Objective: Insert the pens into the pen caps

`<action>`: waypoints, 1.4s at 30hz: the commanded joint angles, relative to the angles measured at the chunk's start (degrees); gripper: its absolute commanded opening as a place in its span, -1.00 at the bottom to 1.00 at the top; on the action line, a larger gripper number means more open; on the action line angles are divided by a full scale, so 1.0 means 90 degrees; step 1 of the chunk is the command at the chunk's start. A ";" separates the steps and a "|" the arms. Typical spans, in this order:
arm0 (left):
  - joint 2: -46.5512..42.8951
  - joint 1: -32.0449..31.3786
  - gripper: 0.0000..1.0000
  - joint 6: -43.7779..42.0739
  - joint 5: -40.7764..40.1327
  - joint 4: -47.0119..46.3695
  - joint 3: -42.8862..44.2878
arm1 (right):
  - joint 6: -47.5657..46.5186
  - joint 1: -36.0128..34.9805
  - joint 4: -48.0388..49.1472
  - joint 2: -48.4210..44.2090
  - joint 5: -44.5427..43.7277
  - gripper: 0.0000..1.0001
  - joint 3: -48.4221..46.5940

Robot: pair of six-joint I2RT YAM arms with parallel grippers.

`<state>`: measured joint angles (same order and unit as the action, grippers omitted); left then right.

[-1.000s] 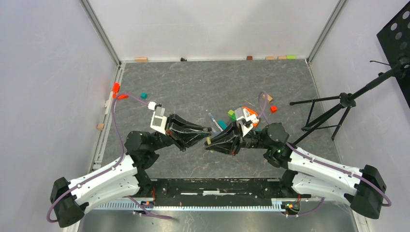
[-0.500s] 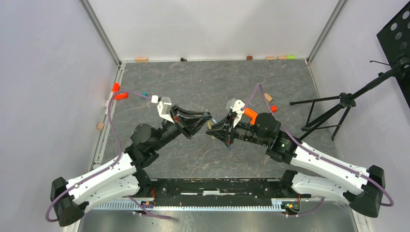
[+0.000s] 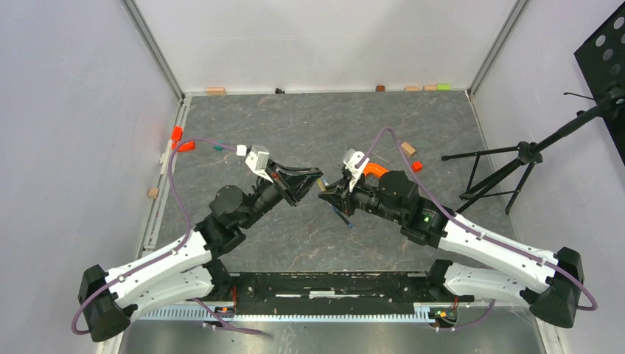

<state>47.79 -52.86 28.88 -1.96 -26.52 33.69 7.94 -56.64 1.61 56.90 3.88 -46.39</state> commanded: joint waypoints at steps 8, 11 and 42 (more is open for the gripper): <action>-0.0527 -0.0113 0.55 -0.0275 0.0080 0.1022 -0.0223 | -0.0066 0.0073 0.1527 -0.0173 -0.0759 -1.00 -0.0273; -0.0797 -0.0110 0.80 -0.0361 -0.0039 0.1339 -0.0021 | -0.0055 0.0073 0.1465 -0.0189 -0.0930 -1.00 -0.0157; -0.3338 -0.0103 0.99 -0.1382 -0.3629 0.7170 0.1391 | 0.0983 0.0075 -0.1136 0.3322 -0.1324 -1.00 -0.0530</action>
<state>17.43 -53.76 20.58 -31.73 36.10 47.18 14.90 -56.10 -7.68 83.07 -6.74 -47.24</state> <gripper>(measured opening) 0.993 0.159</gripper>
